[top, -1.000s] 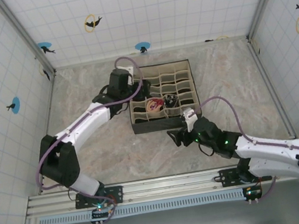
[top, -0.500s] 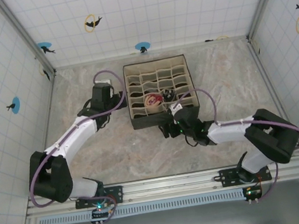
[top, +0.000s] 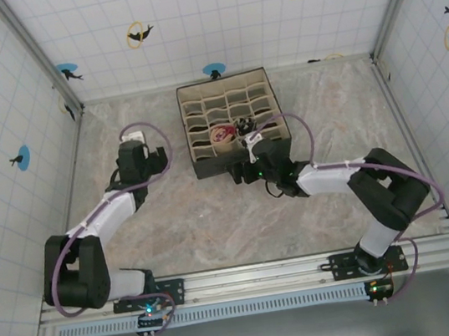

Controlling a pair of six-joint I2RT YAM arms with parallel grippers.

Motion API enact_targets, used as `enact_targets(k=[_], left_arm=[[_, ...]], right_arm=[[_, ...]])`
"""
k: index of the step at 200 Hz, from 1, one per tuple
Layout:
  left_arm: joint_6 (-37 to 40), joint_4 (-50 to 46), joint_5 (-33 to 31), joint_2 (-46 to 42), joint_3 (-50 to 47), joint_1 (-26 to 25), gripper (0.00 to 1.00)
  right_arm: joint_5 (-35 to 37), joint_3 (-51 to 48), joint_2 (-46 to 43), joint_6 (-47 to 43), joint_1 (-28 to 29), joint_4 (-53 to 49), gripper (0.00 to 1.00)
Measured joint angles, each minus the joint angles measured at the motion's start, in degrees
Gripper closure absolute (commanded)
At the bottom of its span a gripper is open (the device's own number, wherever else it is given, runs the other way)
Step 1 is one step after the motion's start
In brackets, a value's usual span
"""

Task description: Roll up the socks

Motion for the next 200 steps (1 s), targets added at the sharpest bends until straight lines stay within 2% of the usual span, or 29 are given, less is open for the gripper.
enact_targets(k=[13, 37, 66, 93, 141, 177, 200], left_arm=[[1.5, 5.3, 0.7, -1.6, -5.3, 2.4, 0.03], [3.4, 12.0, 2.1, -1.9, -10.6, 6.4, 0.03], [4.7, 23.3, 3.8, -0.9, -16.5, 10.5, 0.03], [5.5, 31.2, 5.4, 2.4, -22.1, 12.5, 0.03], [5.5, 38.6, 10.2, 1.9, -26.5, 12.7, 0.03], [5.5, 41.9, 12.4, -1.7, -30.3, 12.7, 0.03], [5.5, 45.2, 11.7, -0.2, -33.2, 12.7, 0.03]], right_arm=[[2.7, -2.4, -4.5, -1.4, -0.7, -0.5, 0.0], [9.9, -8.4, -12.5, -4.6, -3.5, -0.9, 0.0], [19.2, -18.0, -19.9, -8.5, -9.2, -0.1, 0.0], [24.3, -29.0, -26.6, -12.4, -14.3, 3.2, 0.0], [26.4, -40.5, -30.6, -15.8, -25.1, 12.5, 0.0], [24.3, -42.2, -28.8, -17.5, -28.6, 22.9, 0.0], [21.5, -42.2, -24.6, -18.7, -29.9, 31.8, 0.0]])
